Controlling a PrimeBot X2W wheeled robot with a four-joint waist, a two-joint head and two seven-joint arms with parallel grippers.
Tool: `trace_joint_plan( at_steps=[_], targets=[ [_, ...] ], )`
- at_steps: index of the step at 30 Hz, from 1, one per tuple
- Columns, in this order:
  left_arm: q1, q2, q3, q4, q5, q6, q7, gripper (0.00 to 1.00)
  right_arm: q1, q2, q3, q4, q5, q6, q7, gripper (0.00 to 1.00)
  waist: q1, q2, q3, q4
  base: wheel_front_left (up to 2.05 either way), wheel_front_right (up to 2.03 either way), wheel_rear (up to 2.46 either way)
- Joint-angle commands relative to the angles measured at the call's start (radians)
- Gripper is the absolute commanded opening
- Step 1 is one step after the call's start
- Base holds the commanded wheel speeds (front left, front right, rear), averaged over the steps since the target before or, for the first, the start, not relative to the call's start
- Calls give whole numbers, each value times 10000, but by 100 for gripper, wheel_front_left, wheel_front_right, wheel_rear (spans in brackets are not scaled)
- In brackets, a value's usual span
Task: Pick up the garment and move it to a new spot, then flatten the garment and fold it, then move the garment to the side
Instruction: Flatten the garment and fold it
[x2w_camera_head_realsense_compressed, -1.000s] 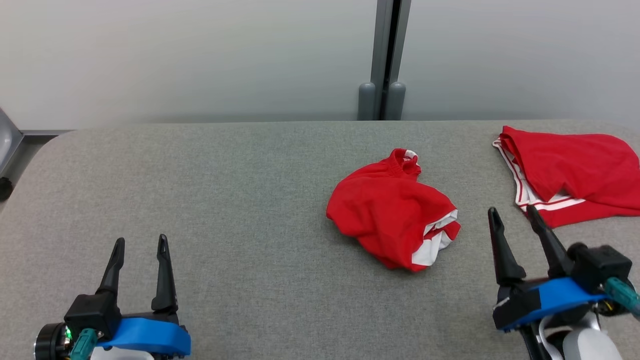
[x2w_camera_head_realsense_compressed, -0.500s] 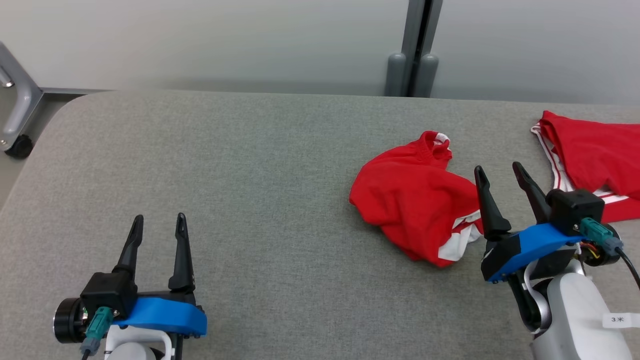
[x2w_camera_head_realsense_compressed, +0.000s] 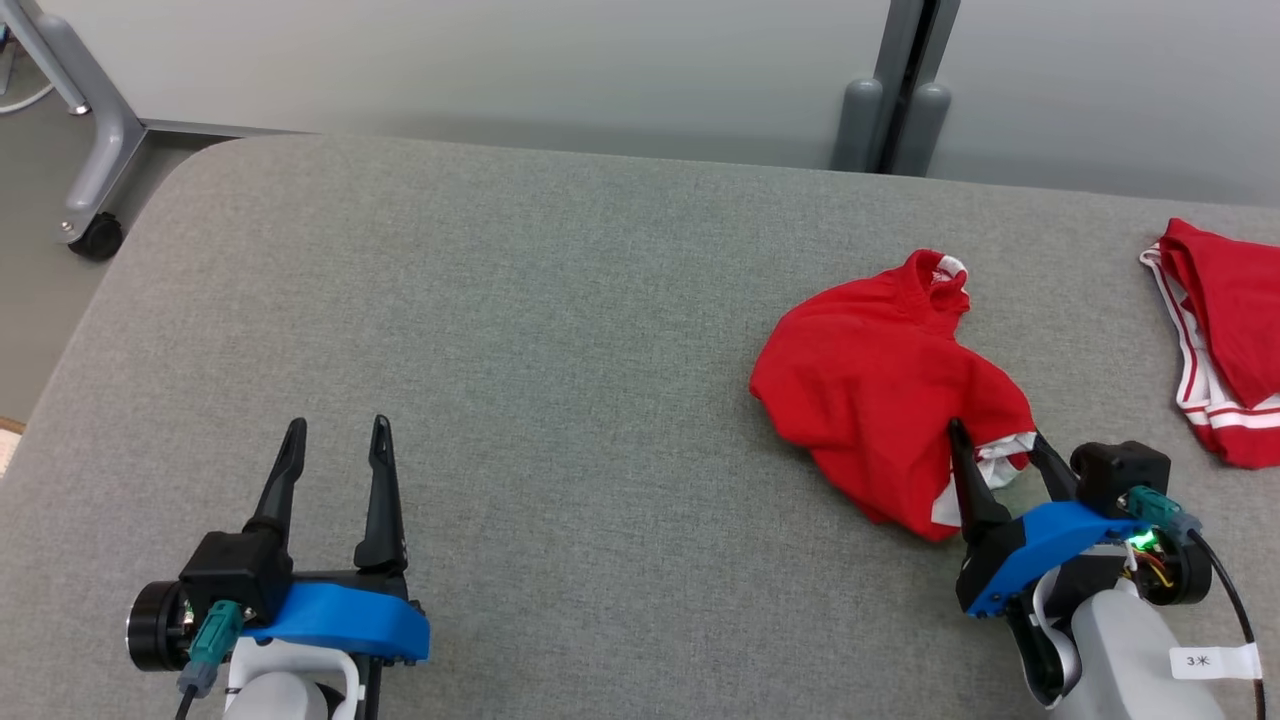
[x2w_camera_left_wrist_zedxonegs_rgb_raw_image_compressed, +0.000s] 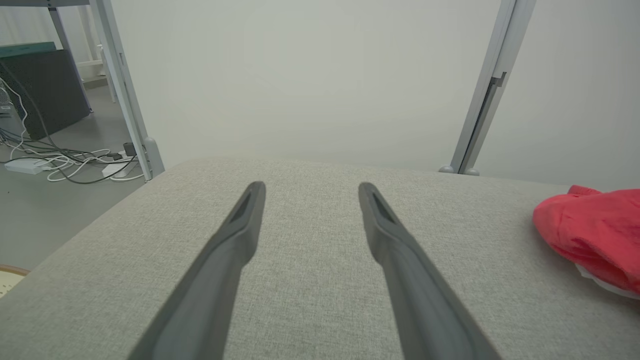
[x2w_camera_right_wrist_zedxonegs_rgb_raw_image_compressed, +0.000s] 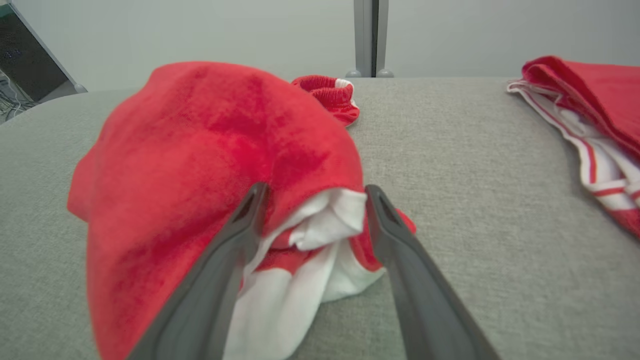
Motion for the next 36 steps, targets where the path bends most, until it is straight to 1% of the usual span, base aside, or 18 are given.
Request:
trace_joint_plan(
  at_steps=[1,2,3,4,8,12,15,17,20,23,26,31,36],
  targets=[
    [-138,-3,58,24,75,-48,-44,100,-227,24,21,216,119,2,-93,100,-1,0,19,30,0,0,0],
    [-147,-28,61,54,93,-69,-44,100,-307,30,21,404,158,2,-178,100,-1,0,24,49,0,0,0],
    [-165,-53,68,84,113,-105,-44,100,-402,34,18,569,192,2,-214,94,-1,0,27,61,0,0,0],
    [-191,-79,76,114,111,-135,-44,100,-484,42,53,766,264,2,-214,0,-1,0,21,72,0,0,0],
    [-223,-152,110,243,171,-193,-45,100,-868,50,167,1207,355,2,-507,0,-1,0,-87,113,0,0,0],
    [-117,-205,141,330,201,-245,-45,100,-1163,-21,348,1186,237,2,-800,0,-1,0,-279,132,0,0,0],
    [-5,-248,142,378,242,-294,-45,100,-1443,-45,736,951,54,2,-919,0,-1,0,-433,162,0,0,0],
    [53,-287,133,400,269,-309,-45,100,-1586,-52,1189,804,-139,3,-953,0,-1,0,-529,199,0,0,0],
    [106,-363,87,419,299,-367,-45,100,-1742,-18,2046,591,-410,2,-973,0,-1,0,-624,289,0,0,0],
    [139,-457,11,427,356,-405,-45,100,-1798,26,3115,487,-544,2,-966,0,-1,0,-639,412,0,0,0],
    [154,-540,-22,457,349,-481,-45,100,-1680,50,4225,577,-422,2,-874,0,-1,0,-604,535,0,0,0],
    [167,-686,32,496,371,-550,-45,100,-1250,78,6004,798,-66,2,-856,0,-1,0,-517,722,0,0,0],
    [199,-811,144,537,421,-609,-45,100,-857,86,7825,545,726,2,-831,0,-1,0,-450,803,0,0,0]
  ],
)
